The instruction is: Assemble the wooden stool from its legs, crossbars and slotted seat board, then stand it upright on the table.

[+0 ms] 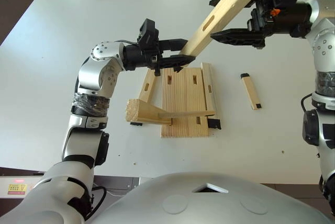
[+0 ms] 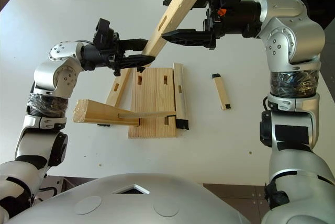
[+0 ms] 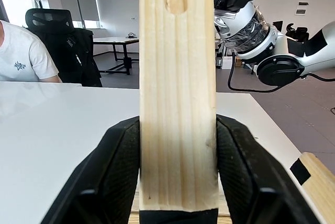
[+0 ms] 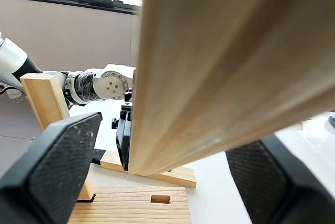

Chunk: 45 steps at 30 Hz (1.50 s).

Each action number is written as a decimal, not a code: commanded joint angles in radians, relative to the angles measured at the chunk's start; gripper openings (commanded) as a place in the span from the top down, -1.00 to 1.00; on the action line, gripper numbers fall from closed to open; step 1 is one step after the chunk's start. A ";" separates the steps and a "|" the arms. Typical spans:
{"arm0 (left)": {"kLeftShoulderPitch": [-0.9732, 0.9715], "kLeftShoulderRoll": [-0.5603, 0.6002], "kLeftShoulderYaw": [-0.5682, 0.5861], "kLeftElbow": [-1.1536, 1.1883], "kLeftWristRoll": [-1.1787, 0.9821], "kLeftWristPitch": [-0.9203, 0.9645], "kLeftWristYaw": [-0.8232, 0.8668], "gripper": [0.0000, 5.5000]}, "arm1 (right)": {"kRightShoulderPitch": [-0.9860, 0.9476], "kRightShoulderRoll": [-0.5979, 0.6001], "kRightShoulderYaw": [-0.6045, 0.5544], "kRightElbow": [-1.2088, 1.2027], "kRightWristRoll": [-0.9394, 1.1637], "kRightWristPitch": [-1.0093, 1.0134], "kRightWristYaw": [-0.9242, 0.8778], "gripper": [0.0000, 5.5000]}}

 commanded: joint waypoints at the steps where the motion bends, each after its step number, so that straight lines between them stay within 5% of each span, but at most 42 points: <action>1: -0.007 0.005 -0.004 -0.007 0.009 -0.001 -0.003 0.26 | -0.008 -0.027 0.022 -0.018 -0.024 -0.011 0.034 -0.22; 9: -0.002 0.009 -0.003 -0.001 0.018 -0.007 -0.016 0.26 | 0.000 -0.036 0.029 -0.030 -0.037 -0.021 0.052 0.19; 31: -0.055 -0.007 0.026 0.123 0.089 -0.087 0.023 0.26 | 0.045 -0.059 0.062 -0.056 -0.085 -0.082 0.076 0.21; 45: 0.004 0.057 0.012 0.142 0.230 -0.227 0.073 -0.63 | 0.072 -0.063 0.029 -0.054 -0.164 -0.166 -0.018 0.26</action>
